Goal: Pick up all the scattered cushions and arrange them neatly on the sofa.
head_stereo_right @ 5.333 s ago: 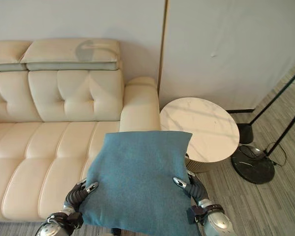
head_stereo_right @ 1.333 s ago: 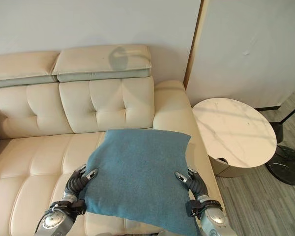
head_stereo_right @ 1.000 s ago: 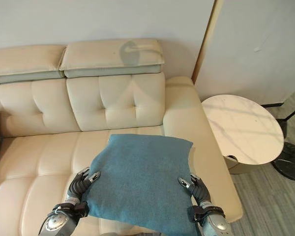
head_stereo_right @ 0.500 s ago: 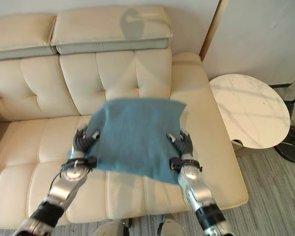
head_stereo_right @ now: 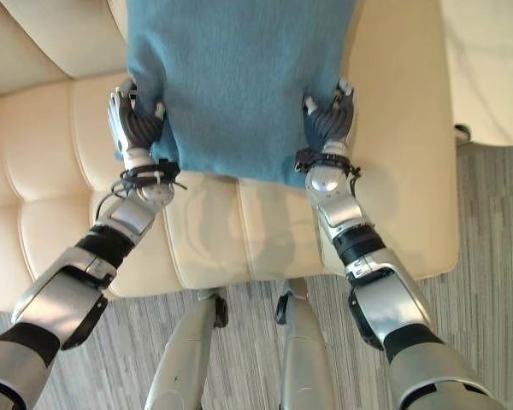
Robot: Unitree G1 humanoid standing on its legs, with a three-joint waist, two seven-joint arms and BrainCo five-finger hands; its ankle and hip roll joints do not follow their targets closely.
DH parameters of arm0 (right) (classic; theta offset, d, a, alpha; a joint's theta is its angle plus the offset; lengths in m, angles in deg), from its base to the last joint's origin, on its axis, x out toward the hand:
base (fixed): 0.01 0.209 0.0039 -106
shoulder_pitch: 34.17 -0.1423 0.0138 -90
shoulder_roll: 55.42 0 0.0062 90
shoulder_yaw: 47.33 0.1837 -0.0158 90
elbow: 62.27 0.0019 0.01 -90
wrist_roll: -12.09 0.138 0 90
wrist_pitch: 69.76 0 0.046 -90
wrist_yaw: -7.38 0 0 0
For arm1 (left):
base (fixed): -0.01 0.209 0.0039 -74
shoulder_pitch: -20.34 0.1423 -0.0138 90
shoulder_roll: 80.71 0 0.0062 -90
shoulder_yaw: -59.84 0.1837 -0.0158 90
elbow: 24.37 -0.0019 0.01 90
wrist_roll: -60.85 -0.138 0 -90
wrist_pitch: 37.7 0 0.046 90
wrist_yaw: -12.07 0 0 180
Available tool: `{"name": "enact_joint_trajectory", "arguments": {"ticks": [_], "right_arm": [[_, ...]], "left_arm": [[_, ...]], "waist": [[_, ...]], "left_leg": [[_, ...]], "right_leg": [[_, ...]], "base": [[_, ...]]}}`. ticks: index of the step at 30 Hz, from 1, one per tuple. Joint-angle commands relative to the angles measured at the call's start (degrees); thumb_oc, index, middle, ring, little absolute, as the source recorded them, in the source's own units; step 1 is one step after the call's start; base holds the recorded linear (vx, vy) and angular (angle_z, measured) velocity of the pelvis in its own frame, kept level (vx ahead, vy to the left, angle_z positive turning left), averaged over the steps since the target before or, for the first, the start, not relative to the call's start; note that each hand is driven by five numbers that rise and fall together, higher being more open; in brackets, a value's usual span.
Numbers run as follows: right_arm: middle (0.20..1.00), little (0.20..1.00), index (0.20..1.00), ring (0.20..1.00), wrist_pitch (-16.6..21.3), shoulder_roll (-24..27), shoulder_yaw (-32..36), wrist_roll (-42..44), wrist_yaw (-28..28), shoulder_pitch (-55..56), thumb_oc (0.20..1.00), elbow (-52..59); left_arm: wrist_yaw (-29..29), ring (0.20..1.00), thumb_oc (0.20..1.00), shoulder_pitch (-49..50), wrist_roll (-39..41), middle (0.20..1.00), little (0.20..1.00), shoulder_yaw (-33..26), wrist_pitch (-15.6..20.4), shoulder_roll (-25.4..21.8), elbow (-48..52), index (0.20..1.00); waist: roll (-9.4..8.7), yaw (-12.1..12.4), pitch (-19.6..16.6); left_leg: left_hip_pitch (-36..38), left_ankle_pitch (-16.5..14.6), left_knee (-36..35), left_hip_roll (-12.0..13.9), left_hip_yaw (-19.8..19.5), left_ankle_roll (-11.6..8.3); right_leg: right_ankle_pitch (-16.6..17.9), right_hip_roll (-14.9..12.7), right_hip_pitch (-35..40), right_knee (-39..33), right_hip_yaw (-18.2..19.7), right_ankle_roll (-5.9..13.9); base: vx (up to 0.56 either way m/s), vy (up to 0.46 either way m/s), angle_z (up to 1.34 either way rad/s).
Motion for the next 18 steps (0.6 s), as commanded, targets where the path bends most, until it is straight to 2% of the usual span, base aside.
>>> {"name": "enact_joint_trajectory", "arguments": {"ticks": [1, 4, 7, 8, 9, 11, 12, 16, 18], "right_arm": [[0.200, 0.200, 0.200, 0.200, 4.38, 0.23, -3.91, -11.13, -6.97, -10.11, 0.200, 1.12], [0.200, 0.200, 0.200, 0.200, 2.67, 2.38, -6.63, -14.76, -8.93, -14.15, 0.200, -1.36], [0.200, 0.200, 0.200, 0.200, 1.22, 2.99, -8.35, -16.66, -8.86, -15.51, 0.200, -3.18], [0.507, 0.507, 0.507, 0.507, 0.22, 3.03, -10.61, -16.89, -6.55, -15.59, 0.507, -6.10], [1.000, 1.000, 1.000, 1.000, -0.60, 2.71, -11.75, -17.26, -5.68, -15.62, 1.000, -8.30], [1.000, 1.000, 1.000, 1.000, -1.30, 2.21, -13.00, -17.45, -4.46, -15.51, 1.000, -10.68], [1.000, 1.000, 1.000, 1.000, -2.08, 1.01, -14.31, -16.82, -0.92, -14.06, 1.000, -15.31], [1.000, 1.000, 1.000, 1.000, -1.87, -0.83, -12.21, -14.74, 0.23, -9.43, 1.000, -17.72], [1.000, 1.000, 1.000, 1.000, -1.55, -3.24, -7.45, -13.13, -0.39, -1.97, 1.000, -18.28]], "left_arm": [[-5.66, 0.200, 0.200, -9.21, -8.50, 0.200, 0.200, 2.61, 0.49, -5.81, -1.21, 0.200], [-5.44, 0.200, 0.200, -13.10, -9.72, 0.200, 0.200, 5.02, -1.08, -8.48, -5.65, 0.200], [-5.25, 0.200, 0.200, -13.89, -9.07, 0.200, 0.200, 4.85, -1.03, -9.21, -7.91, 0.200], [-4.36, 0.366, 0.366, -13.12, -7.99, 0.366, 0.366, 4.84, -0.97, -9.83, -10.90, 0.366], [-3.36, 1.000, 1.000, -12.36, -7.04, 1.000, 1.000, 4.50, -0.91, -9.54, -12.38, 1.000], [-2.18, 1.000, 1.000, -11.55, -5.93, 1.000, 1.000, 4.00, -0.52, -9.15, -14.23, 1.000], [0.56, 1.000, 1.000, -10.03, -3.48, 1.000, 1.000, 3.03, -0.08, -8.06, -18.56, 1.000], [2.50, 1.000, 1.000, -4.98, -1.45, 1.000, 1.000, 0.61, 0.51, -5.90, -20.85, 1.000], [4.69, 1.000, 1.000, 2.34, 0.50, 1.000, 1.000, -2.73, 1.75, -2.99, -21.05, 1.000]], "waist": [[-0.47, -0.09, -6.11], [-0.78, -0.31, -5.84], [-1.13, -0.49, -6.16], [-1.55, -0.60, -6.29], [-1.72, -0.64, -6.40], [-1.91, -0.67, -6.46], [-2.29, -1.04, -6.87], [-2.55, -1.11, -6.93], [-2.27, -0.92, -6.63]], "left_leg": [[-3.83, -7.90, 8.48, -0.56, -4.27, -0.16], [-6.65, -8.20, 9.47, -0.59, -4.22, 0.04], [-7.56, -8.33, 9.52, -0.64, -4.14, 0.06], [-7.34, -8.42, 9.14, -0.58, -3.94, -0.04], [-7.17, -8.38, 9.04, -0.63, -3.98, -0.02], [-6.90, -8.32, 8.84, -0.67, -3.86, -0.10], [-6.28, -8.09, 8.41, -0.80, -3.97, -0.23], [-3.92, -8.00, 7.48, -1.03, -3.95, -0.30], [-0.17, -7.55, 5.26, -1.13, -3.81, -0.46]], "right_leg": [[-13.15, -2.16, -0.66, 8.39, 3.11, 3.69], [-13.09, -1.90, -3.66, 9.00, 3.73, 3.71], [-12.89, -1.68, -4.64, 8.72, 3.86, 3.74], [-12.75, -1.54, -4.33, 8.20, 3.83, 3.79], [-12.72, -1.50, -4.24, 8.12, 3.86, 3.70], [-12.66, -1.50, -3.95, 7.91, 3.74, 3.73], [-12.48, -1.44, -3.35, 7.60, 3.62, 3.57], [-12.21, -1.43, -1.33, 6.82, 3.32, 3.42], [-11.86, -1.48, 2.62, 4.89, 2.62, 3.45]], "base": [[0.02, 0.013, 0.04], [0.04, 0.005, -0.02], [0.04, 0.000, -0.01], [0.03, -0.020, 0.01], [0.00, 0.000, 0.00], [0.00, 0.000, 0.00], [0.00, 0.000, 0.00], [0.00, -0.011, -0.01], [0.01, -0.007, -0.05]]}}
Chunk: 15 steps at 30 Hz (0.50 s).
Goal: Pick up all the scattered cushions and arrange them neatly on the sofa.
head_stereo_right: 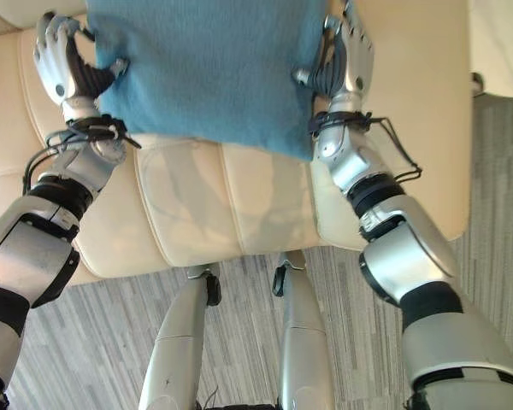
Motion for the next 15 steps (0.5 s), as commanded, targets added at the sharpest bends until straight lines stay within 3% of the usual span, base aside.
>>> {"name": "enact_joint_trajectory", "arguments": {"ticks": [1, 3, 6, 9, 10, 15], "right_arm": [[1.000, 1.000, 1.000, 1.000, 2.27, -3.60, 6.11, 4.23, 0.85, 6.73, 1.000, -0.78], [1.000, 1.000, 1.000, 1.000, 2.23, -4.22, 8.66, 7.93, 6.56, 12.98, 1.000, 0.11], [1.000, 1.000, 1.000, 1.000, 2.58, -4.74, 11.69, 10.26, 9.19, 20.02, 1.000, 1.46], [1.000, 1.000, 1.000, 1.000, 3.68, -8.04, 18.61, 17.80, 16.13, 36.17, 1.000, 4.43], [1.000, 1.000, 1.000, 1.000, 3.66, -8.04, 18.61, 17.79, 16.13, 36.22, 1.000, 4.46], [1.000, 1.000, 1.000, 1.000, 2.32, -14.27, 24.61, 26.56, 25.56, 52.82, 1.000, -1.77]], "left_arm": [[3.22, 1.000, 1.000, 7.00, 4.01, 1.000, 1.000, -5.28, 3.43, 4.27, -0.94, 1.000], [8.46, 1.000, 1.000, 14.34, 7.67, 1.000, 1.000, -8.54, 5.21, 5.78, 0.33, 1.000], [12.68, 1.000, 1.000, 22.04, 10.75, 1.000, 1.000, -11.45, 6.70, 7.47, 2.43, 1.000], [20.54, 1.000, 1.000, 37.79, 17.28, 1.000, 1.000, -16.96, 7.50, 12.85, 5.61, 1.000], [20.54, 1.000, 1.000, 37.84, 17.28, 1.000, 1.000, -16.95, 7.49, 12.85, 5.63, 1.000], [33.91, 1.000, 1.000, 51.74, 25.71, 1.000, 1.000, -18.46, 8.03, 19.82, 5.10, 1.000]], "waist": [[-0.33, 2.25, -5.43], [-0.24, 2.42, -5.45], [-0.11, 2.46, -6.04], [-0.34, 2.75, -7.62], [-0.33, 2.70, -7.75], [-0.03, 2.60, -12.21]], "left_leg": [[2.79, -7.22, 1.80, -1.17, -3.61, -0.51], [6.20, -7.01, 0.01, -1.17, -3.42, -0.64], [9.27, -6.89, -1.44, -1.23, -3.43, -0.68], [16.81, -6.80, -5.30, -1.09, -3.26, -0.57], [16.72, -6.70, -5.39, -1.12, -3.30, -0.56], [27.84, -5.03, -13.56, -1.05, -2.74, -0.57]], "right_leg": [[-10.20, -1.19, 7.26, -0.98, 1.02, 3.65], [-10.01, -1.29, 10.60, -2.62, 0.64, 3.69], [-9.76, -1.49, 13.95, -4.23, 0.04, 3.74], [-9.15, -1.60, 21.77, -7.93, -1.05, 4.16], [-9.07, -1.62, 21.72, -8.04, -1.10, 4.17], [-7.45, -1.31, 32.18, -13.82, -3.04, 5.60]], "base": [[0.01, 0.002, 0.03], [0.02, 0.006, 0.08], [0.03, 0.011, 0.03], [0.06, 0.022, 0.05], [0.05, 0.016, 0.02], [0.07, 0.089, 0.07]]}}
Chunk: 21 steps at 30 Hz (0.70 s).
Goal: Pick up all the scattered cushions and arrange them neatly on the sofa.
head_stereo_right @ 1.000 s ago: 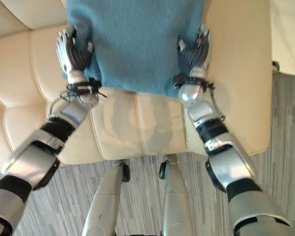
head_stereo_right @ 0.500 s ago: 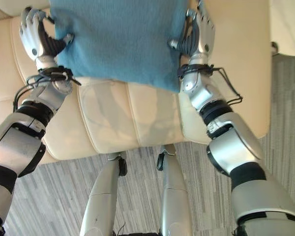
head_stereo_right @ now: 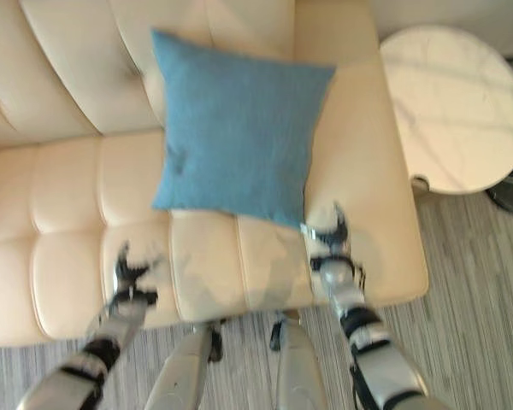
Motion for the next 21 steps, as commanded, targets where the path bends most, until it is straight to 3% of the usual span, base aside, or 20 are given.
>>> {"name": "enact_joint_trajectory", "arguments": {"ticks": [1, 6, 13, 18, 19, 20, 21], "right_arm": [[1.000, 1.000, 1.000, 1.000, -1.57, -1.84, -0.09, 6.53, 7.39, 4.73, 1.000, -7.12], [1.000, 1.000, 1.000, 1.000, -3.37, -2.66, -0.32, 5.03, 9.84, 7.36, 1.000, -10.91], [1.000, 1.000, 1.000, 1.000, -7.01, -2.06, -4.35, -4.56, 14.71, 10.28, 1.000, -12.16], [1.000, 1.000, 1.000, 1.000, -7.62, -2.93, -3.49, -5.16, 15.64, 11.65, 1.000, -10.83], [1.000, 1.000, 1.000, 1.000, -7.77, -3.45, -3.66, -5.90, 15.69, 11.25, 1.000, -11.42], [1.000, 1.000, 1.000, 1.000, -8.26, -4.00, -4.25, -6.46, 15.86, 10.66, 1.000, -11.88], [1.000, 1.000, 1.000, 1.000, -8.26, -4.00, -4.25, -6.46, 15.86, 10.66, 1.000, -11.88]], "left_arm": [[8.90, 1.000, 1.000, -1.36, 4.99, 1.000, 1.000, 0.40, 1.99, 2.55, -4.44, 1.000], [12.66, 1.000, 1.000, 0.76, 5.92, 1.000, 1.000, 0.86, 0.45, 3.98, -7.96, 1.000], [18.89, 1.000, 1.000, 3.23, -2.45, 1.000, 1.000, 5.21, -2.39, 3.08, -7.48, 1.000], [20.35, 1.000, 1.000, 4.57, -3.26, 1.000, 1.000, 5.60, -2.87, 2.51, -5.50, 1.000], [20.49, 1.000, 1.000, 4.57, -2.84, 1.000, 1.000, 5.12, -3.00, 2.62, -5.88, 1.000], [20.45, 1.000, 1.000, 4.85, -2.62, 1.000, 1.000, 4.16, -3.18, 2.36, -6.76, 1.000], [20.45, 1.000, 1.000, 4.84, -2.62, 1.000, 1.000, 4.15, -3.18, 2.36, -6.76, 1.000]], "waist": [[0.29, 0.13, -4.90], [-0.11, 0.31, -8.07], [-1.04, 0.96, -12.99], [-1.74, 0.77, -12.83], [-1.87, 1.12, -12.46], [-1.82, 1.99, -12.00], [-1.81, 1.99, -12.00]], "left_leg": [[3.07, -5.96, -0.16, -0.10, -1.30, -0.46], [8.00, -5.83, -2.79, -0.27, -1.01, -0.40], [13.70, -7.58, -3.98, -1.53, -0.54, 0.56], [14.81, -8.66, -3.98, -2.36, 1.15, 1.56], [14.49, -8.65, -3.98, -2.22, 2.49, 1.56], [14.16, -8.28, -3.98, -1.44, 4.56, 1.41], [14.16, -8.28, -3.98, -1.44, 4.56, 1.41]], "right_leg": [[-7.78, -1.57, 6.83, -1.24, -0.58, 3.86], [-6.41, -1.31, 11.35, -4.13, -1.06, 4.69], [-4.97, -2.12, 16.61, -5.37, -1.37, 6.09], [-1.80, -3.01, 16.36, -5.25, -0.59, 7.54], [-0.27, -3.37, 15.44, -5.37, -2.01, 8.12], [1.14, -3.74, 14.35, -5.36, -5.78, 8.71], [1.15, -3.74, 14.35, -5.36, -5.78, 8.71]], "base": [[0.04, 0.070, 0.02], [0.00, 0.082, 0.03], [-0.02, 0.127, -0.03], [-0.09, 0.172, -0.04], [-0.17, 0.077, -0.39], [-0.17, 0.077, -0.52], [-0.15, 0.048, -0.79]]}}
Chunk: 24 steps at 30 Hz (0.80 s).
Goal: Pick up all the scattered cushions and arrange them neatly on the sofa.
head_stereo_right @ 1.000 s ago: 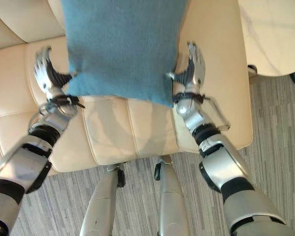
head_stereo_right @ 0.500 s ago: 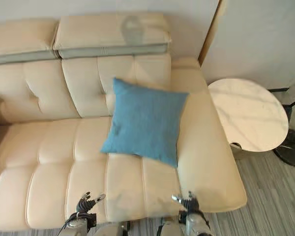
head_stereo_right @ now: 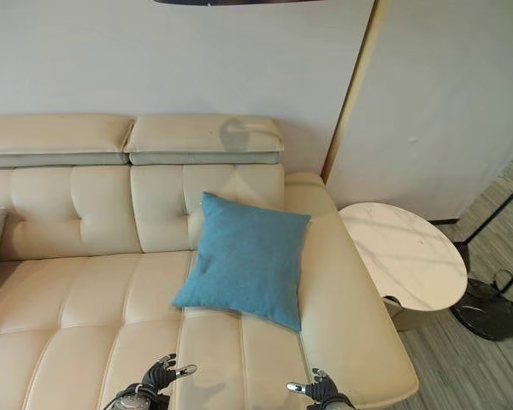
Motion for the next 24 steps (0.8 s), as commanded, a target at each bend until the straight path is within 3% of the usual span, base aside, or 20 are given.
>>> {"name": "enact_joint_trajectory", "arguments": {"ticks": [1, 5, 6, 7, 8, 10, 11, 13, 15, 17, 19, 21, 23, 24], "right_arm": [[1.000, 1.000, 1.000, 1.000, -0.14, 0.28, -0.28, -2.01, 0.82, -5.10, 1.000, -0.50], [1.000, 1.000, 1.000, 1.000, 0.04, 0.62, -0.37, -2.10, 1.26, -4.65, 1.000, -0.61], [1.000, 1.000, 1.000, 1.000, 0.04, 0.62, -0.37, -2.10, 1.26, -4.65, 1.000, -0.61], [1.000, 1.000, 1.000, 1.000, 0.01, 0.77, -0.05, -1.74, 1.57, -4.13, 1.000, -0.88], [1.000, 1.000, 1.000, 1.000, 0.07, 0.69, 0.25, -1.26, 1.63, -3.94, 1.000, -1.07], [1.000, 1.000, 1.000, 1.000, 0.03, 1.08, 0.92, 0.26, 1.87, -3.30, 1.000, -1.10], [1.000, 1.000, 1.000, 1.000, 0.03, 1.08, 0.92, 0.26, 1.87, -3.30, 1.000, -1.10], [1.000, 1.000, 1.000, 1.000, 0.27, 1.57, 1.26, 1.77, 1.45, -3.18, 1.000, -0.43], [1.000, 1.000, 1.000, 1.000, 0.42, 1.89, 1.39, 2.30, 1.21, -3.21, 1.000, -0.12], [1.000, 1.000, 1.000, 1.000, 0.88, 3.65, 3.13, 5.34, 0.11, -2.61, 1.000, 0.86], [1.000, 1.000, 1.000, 1.000, 1.20, 4.28, 4.47, 7.00, -0.60, -1.87, 1.000, 1.04], [1.000, 1.000, 1.000, 1.000, 1.26, 4.94, 5.37, 7.50, -1.25, -1.75, 1.000, 0.34], [1.000, 1.000, 1.000, 1.000, 0.95, 5.51, 5.96, 7.61, -1.70, -2.22, 1.000, -0.66], [1.000, 1.000, 1.000, 1.000, 0.94, 5.55, 6.08, 7.81, -1.58, -2.03, 1.000, -0.51]], "left_arm": [[0.42, 1.000, 1.000, -4.29, -1.90, 1.000, 1.000, -2.80, 0.60, 0.73, -2.00, 1.000], [1.44, 1.000, 1.000, -4.02, -2.53, 1.000, 1.000, -3.02, 0.05, 0.23, -2.82, 1.000], [1.44, 1.000, 1.000, -4.02, -2.53, 1.000, 1.000, -3.02, 0.05, 0.23, -2.82, 1.000], [1.81, 1.000, 1.000, -3.51, -1.98, 1.000, 1.000, -3.65, -0.30, -0.04, -2.85, 1.000], [1.77, 1.000, 1.000, -3.33, -1.72, 1.000, 1.000, -3.80, -0.39, -0.15, -2.86, 1.000], [1.23, 1.000, 1.000, -2.79, -0.72, 1.000, 1.000, -4.64, -0.63, -0.51, -2.26, 1.000], [1.23, 1.000, 1.000, -2.79, -0.72, 1.000, 1.000, -4.64, -0.63, -0.50, -2.26, 1.000], [0.33, 1.000, 1.000, -2.71, 0.30, 1.000, 1.000, -5.75, -0.47, -0.97, -1.83, 1.000], [0.03, 1.000, 1.000, -2.60, 0.98, 1.000, 1.000, -6.28, -0.52, -1.05, -1.51, 1.000], [-1.18, 1.000, 1.000, -2.31, 2.96, 1.000, 1.000, -7.11, -0.77, -0.72, -0.37, 1.000], [-1.69, 1.000, 1.000, -1.96, 3.51, 1.000, 1.000, -7.58, -0.75, -0.41, 0.38, 1.000], [-2.00, 1.000, 1.000, -1.64, 4.12, 1.000, 1.000, -7.80, -0.76, 0.25, 0.40, 1.000], [-2.31, 1.000, 1.000, -0.97, 5.14, 1.000, 1.000, -8.63, -0.53, 0.90, 0.06, 1.000], [-2.49, 1.000, 1.000, -0.34, 5.48, 1.000, 1.000, -9.07, -0.54, 0.87, 0.16, 1.000]], "waist": [[2.70, 1.10, 5.52], [3.39, 0.76, 6.24], [3.39, 0.76, 6.24], [3.43, 0.89, 5.61], [3.30, 0.85, 5.36], [2.70, 1.09, 4.39], [2.73, 1.08, 4.32], [2.31, 1.19, 4.23], [2.29, 1.15, 4.34], [3.33, 0.32, 6.12], [4.22, -0.36, 7.35], [4.80, -0.57, 8.22], [4.62, -0.35, 8.54], [4.26, -0.35, 8.41]], "left_leg": [[0.95, -5.33, -0.35, 1.12, 0.85, 0.37], [1.17, -4.60, -0.35, 2.30, 1.27, 0.49], [1.17, -4.60, -0.35, 2.30, 1.27, 0.49], [1.16, -4.57, -0.35, 2.40, 1.62, 0.57], [1.13, -4.24, -0.35, 2.38, 1.61, 0.57], [0.57, -3.31, -0.35, 2.14, 1.77, 0.15], [0.48, -3.29, -0.35, 2.17, 1.76, 0.14], [-0.87, -1.38, -0.35, 2.62, 1.92, -0.85], [-1.59, -0.08, -0.35, 3.08, 1.96, -1.53], [-3.60, 3.78, -0.35, 4.33, 0.98, -4.09], [-5.06, 5.51, -0.35, 4.95, 0.88, -5.68], [-6.04, 5.65, -0.35, 5.08, 0.06, -6.43], [-5.67, 4.56, 1.52, 4.12, -1.66, -5.61], [-5.21, 2.97, 4.32, 4.38, -0.49, -5.13]], "right_leg": [[2.15, -1.52, 2.71, 0.49, -6.24, 5.91], [-5.21, -0.29, 4.21, 9.30, -4.80, 3.51], [-5.21, -0.29, 4.21, 9.30, -4.80, 3.51], [-8.42, 0.48, 5.83, 13.56, -3.59, 2.61], [-9.46, 1.15, 6.45, 15.99, -2.84, 2.65], [-11.41, 3.82, 9.19, 15.55, 0.35, 2.36], [-11.38, 3.85, 9.11, 15.53, 0.34, 2.34], [-14.13, 5.84, 11.74, 9.83, 1.41, 0.62], [-14.54, 6.82, 12.00, 8.09, 2.14, -0.27], [-14.59, 9.28, 12.51, 4.26, 2.19, -2.47], [-13.83, 10.08, 12.20, 2.85, 0.78, -3.17], [-13.06, 9.68, 11.74, 1.96, -0.35, -3.36], [-11.70, 8.77, 10.89, 0.86, -0.72, -3.15], [-10.99, 8.20, 10.54, 0.56, -0.73, -3.06]], "base": [[-0.10, 0.024, -0.82], [-0.13, 0.020, -0.36], [-0.13, -0.032, -0.02], [-0.14, -0.079, -0.04], [-0.18, -0.128, -0.13], [-0.18, -0.197, -0.17], [-0.17, -0.210, -0.04], [-0.22, -0.265, -0.04], [-0.26, -0.289, -0.13], [-0.47, -0.467, 0.23], [-0.35, -0.298, 0.25], [-0.34, -0.184, 0.18], [-0.34, -0.182, 0.21], [-0.18, -0.124, -0.03]]}}
